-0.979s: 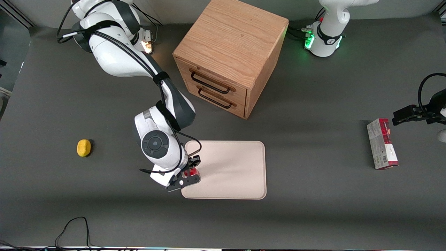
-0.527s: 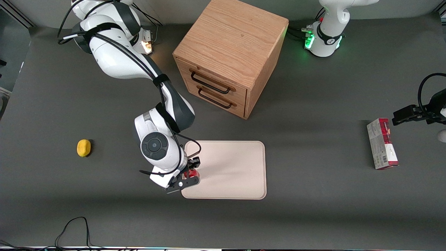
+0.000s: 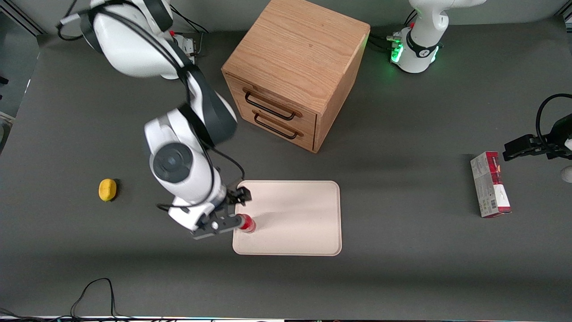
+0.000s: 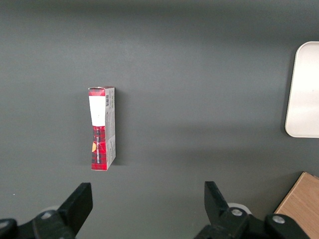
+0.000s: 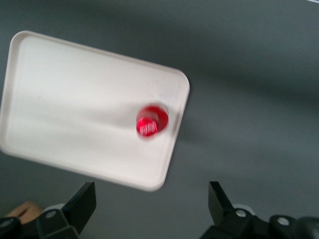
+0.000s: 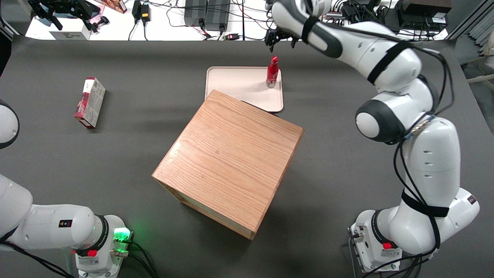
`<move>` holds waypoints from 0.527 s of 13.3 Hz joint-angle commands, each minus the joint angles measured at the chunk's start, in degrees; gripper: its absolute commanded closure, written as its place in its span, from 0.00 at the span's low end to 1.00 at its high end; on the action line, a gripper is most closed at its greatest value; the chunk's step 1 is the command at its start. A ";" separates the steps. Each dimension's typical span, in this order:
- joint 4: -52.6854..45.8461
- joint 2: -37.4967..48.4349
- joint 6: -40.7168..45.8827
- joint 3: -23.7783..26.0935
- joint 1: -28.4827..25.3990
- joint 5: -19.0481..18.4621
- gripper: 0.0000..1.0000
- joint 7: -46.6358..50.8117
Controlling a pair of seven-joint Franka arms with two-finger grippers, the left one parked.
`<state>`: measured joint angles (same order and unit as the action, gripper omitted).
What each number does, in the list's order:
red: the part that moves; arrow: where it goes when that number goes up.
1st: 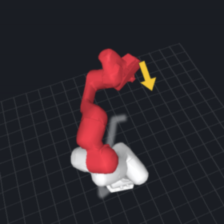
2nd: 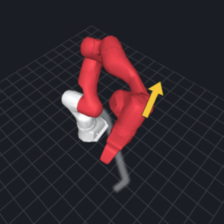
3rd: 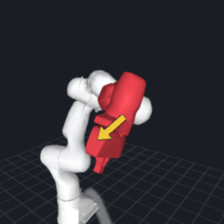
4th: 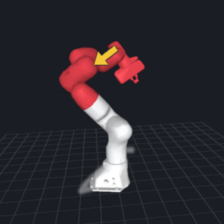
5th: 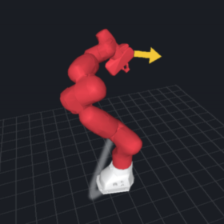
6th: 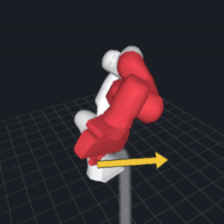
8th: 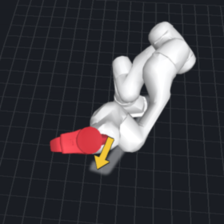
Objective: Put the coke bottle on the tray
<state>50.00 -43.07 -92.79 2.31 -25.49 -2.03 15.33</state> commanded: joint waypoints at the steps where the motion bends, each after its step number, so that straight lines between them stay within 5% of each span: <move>1: 5.52 9.37 5.77 -0.47 -0.44 -0.87 0.00 2.42; 7: 35.47 34.33 -2.64 -9.08 2.44 0.10 0.00 -2.38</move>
<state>70.98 -19.24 -89.76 -5.21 -24.80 -2.06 15.86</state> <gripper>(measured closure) 0.000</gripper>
